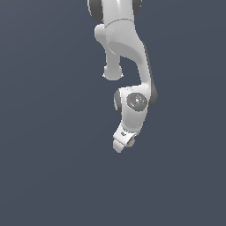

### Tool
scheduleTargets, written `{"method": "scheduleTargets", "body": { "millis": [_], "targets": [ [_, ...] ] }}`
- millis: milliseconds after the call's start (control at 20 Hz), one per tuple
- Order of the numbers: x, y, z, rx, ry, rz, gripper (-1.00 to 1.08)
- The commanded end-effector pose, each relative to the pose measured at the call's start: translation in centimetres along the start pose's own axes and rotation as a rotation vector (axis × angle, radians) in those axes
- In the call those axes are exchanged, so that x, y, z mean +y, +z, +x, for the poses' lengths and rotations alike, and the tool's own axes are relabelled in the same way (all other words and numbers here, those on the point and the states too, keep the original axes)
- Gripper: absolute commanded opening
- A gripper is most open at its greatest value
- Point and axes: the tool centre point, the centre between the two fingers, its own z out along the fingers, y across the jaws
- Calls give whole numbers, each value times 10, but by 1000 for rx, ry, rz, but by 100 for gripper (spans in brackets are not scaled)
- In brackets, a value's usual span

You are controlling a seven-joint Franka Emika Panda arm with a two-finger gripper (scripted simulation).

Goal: Pick up the object and move it to a goal position.

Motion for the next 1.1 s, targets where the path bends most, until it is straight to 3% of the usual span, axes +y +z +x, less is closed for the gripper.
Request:
{"method": "scheduleTargets", "body": {
  "millis": [0, 400, 1050],
  "targets": [
    [-1, -8, -3, 2, 0, -3, -100],
    [-14, -49, -24, 1, 0, -3, -100],
    [-46, -150, -75, 0, 0, -4, -100]
  ]
}}
